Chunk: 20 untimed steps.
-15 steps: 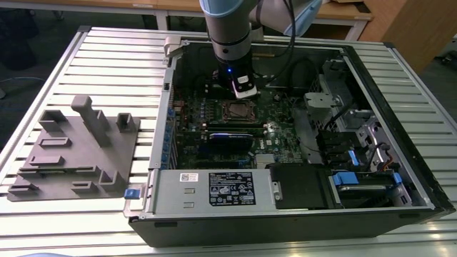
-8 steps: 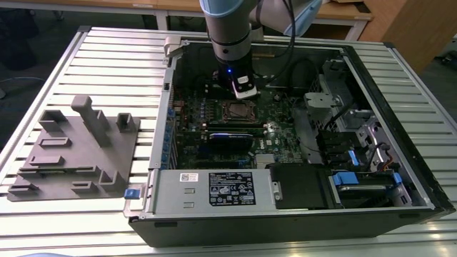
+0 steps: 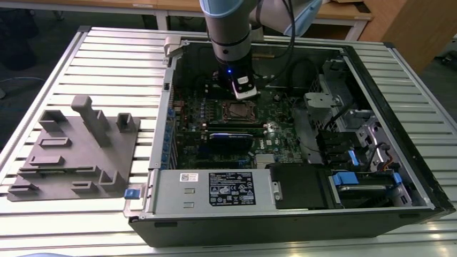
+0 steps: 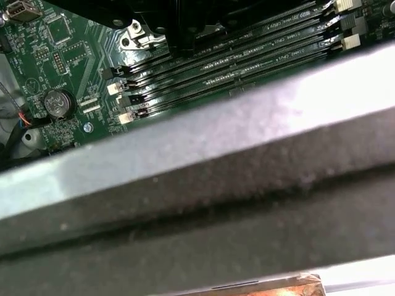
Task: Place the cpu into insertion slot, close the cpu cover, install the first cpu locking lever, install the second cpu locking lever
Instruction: 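Install the first cpu locking lever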
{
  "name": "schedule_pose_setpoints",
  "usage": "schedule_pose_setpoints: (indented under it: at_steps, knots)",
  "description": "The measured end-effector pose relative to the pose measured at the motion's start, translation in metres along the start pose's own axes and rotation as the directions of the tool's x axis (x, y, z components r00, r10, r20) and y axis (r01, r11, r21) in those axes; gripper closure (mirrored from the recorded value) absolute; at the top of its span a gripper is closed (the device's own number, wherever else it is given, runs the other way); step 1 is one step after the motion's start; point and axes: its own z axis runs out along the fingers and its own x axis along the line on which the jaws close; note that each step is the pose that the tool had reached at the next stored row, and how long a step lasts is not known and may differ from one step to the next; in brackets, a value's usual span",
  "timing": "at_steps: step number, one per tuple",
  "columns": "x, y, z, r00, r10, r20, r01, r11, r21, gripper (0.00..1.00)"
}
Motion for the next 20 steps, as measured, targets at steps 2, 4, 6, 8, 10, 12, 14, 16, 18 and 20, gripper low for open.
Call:
schedule_pose_setpoints:
  at_steps: [2,4,6,8,10,12,14,16,18,20]
  knots:
    - [0.0,-0.0001,0.0002,1.0,0.0,-0.0001,0.0,1.0,0.0004,0.89]
    - [-0.0004,0.0,0.0005,1.0,0.0,-0.0001,0.0,1.0,0.0003,0.89]
    - [-0.002,0.0005,0.001,1.0,0.0,0.0,0.0,1.0,0.0,0.89]
    - [-0.0055,0.0016,0.0018,1.0,0.0,0.0,0.0,1.0,-0.0001,0.89]
    - [-0.0084,0.0026,0.0025,1.0,0.0,-0.0001,0.0,1.0,0.0001,0.89]
    - [-0.0111,0.0034,0.0032,1.0,0.0,-0.0001,0.0,1.0,0.0,0.89]
    - [-0.0133,0.0041,0.0037,1.0,0.0,0.0,0.0,1.0,0.0,0.89]
    - [-0.0142,0.0044,0.004,1.0,0.0,-0.0001,0.0,1.0,-0.0001,0.89]
    - [-0.0145,0.0045,0.004,1.0,0.0,-0.0001,0.0,1.0,-0.0003,0.89]
    - [-0.0146,0.0045,0.004,1.0,0.002,-0.0026,-0.002,1.0,-0.0075,0.89]
